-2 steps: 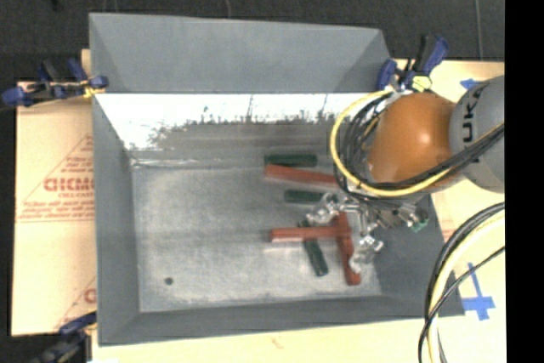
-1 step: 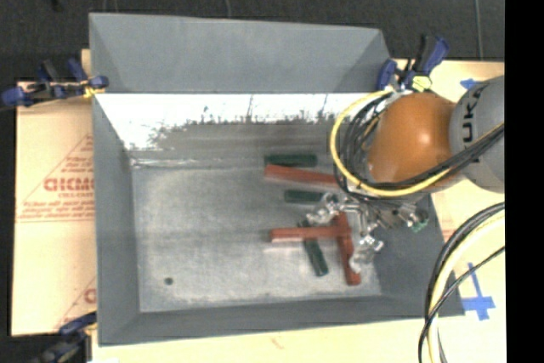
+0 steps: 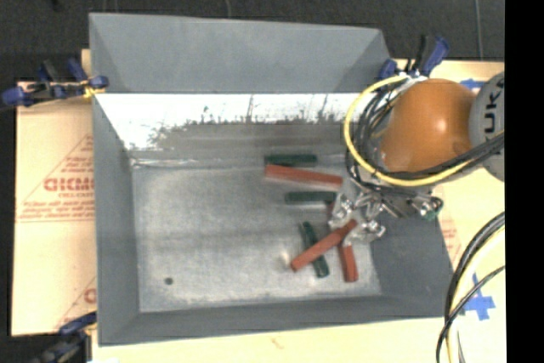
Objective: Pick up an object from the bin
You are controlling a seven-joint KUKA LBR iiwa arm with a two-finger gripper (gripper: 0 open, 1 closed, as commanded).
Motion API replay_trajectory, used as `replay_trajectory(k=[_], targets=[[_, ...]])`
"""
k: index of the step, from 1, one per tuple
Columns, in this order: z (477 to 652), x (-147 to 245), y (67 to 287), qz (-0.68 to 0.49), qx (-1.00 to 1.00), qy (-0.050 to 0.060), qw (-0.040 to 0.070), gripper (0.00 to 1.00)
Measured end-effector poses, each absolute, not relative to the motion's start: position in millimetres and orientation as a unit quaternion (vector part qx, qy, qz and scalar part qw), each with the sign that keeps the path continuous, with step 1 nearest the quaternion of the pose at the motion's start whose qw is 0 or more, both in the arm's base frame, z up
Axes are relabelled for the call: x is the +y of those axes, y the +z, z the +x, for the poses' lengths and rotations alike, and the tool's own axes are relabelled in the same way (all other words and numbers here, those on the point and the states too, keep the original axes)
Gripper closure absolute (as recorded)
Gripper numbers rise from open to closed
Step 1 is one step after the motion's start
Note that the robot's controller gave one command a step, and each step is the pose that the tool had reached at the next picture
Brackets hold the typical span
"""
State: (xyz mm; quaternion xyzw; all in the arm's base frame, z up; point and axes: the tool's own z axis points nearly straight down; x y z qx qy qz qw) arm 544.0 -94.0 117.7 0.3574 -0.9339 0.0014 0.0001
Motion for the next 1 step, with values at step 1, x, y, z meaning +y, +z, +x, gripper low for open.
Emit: replay_trajectory(k=[1], targets=[[534.9, -115.1, 244.9, 0.321, -0.947, 0.000, -0.002, 1.00]])
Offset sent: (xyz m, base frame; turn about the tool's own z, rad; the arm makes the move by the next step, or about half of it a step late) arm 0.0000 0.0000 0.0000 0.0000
